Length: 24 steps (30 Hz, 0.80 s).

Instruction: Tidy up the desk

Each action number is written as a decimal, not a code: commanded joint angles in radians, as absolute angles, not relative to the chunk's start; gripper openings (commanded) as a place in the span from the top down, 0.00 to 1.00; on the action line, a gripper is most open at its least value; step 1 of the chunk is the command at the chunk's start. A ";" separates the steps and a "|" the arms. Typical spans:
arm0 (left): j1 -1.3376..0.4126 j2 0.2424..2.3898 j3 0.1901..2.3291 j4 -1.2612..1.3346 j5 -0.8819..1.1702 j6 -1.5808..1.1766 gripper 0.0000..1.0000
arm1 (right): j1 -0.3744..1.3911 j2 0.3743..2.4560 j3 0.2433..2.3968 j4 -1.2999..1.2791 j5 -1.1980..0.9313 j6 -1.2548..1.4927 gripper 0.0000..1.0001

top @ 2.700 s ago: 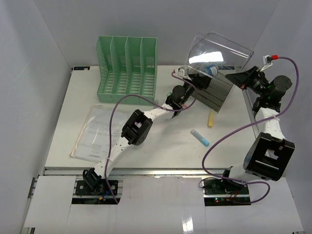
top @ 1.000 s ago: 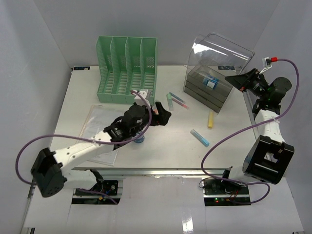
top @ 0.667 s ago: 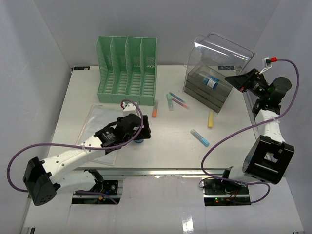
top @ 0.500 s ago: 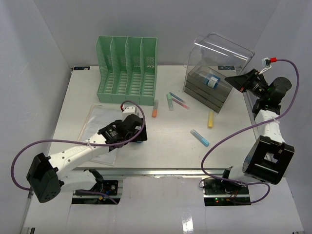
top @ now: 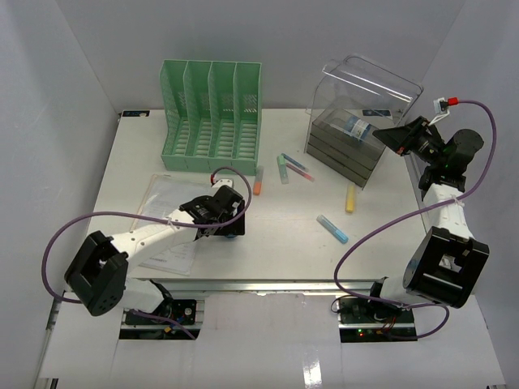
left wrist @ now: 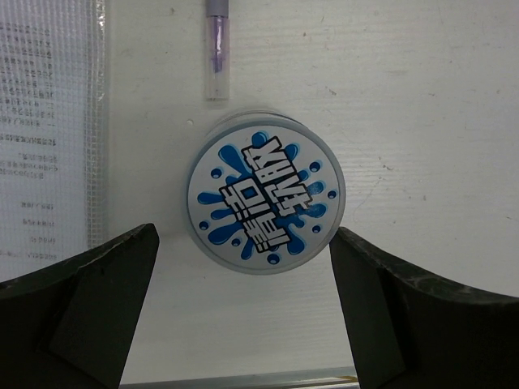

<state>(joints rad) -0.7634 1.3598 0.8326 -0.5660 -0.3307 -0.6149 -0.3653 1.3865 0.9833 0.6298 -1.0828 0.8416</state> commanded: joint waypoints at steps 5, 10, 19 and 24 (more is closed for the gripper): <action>-0.729 1.443 0.890 -0.487 -0.277 -0.538 0.02 | -0.367 1.355 0.983 0.660 -1.110 0.830 0.91; -0.724 1.480 0.931 -0.475 -0.301 -0.525 0.07 | -0.367 1.356 0.982 0.661 -1.112 0.828 0.91; -0.723 1.492 0.928 -0.447 -0.271 -0.552 0.28 | -0.367 1.353 0.983 0.660 -1.112 0.828 0.91; -0.723 1.486 0.919 -0.438 -0.226 -0.561 0.54 | -0.367 1.353 0.983 0.661 -1.114 0.830 0.91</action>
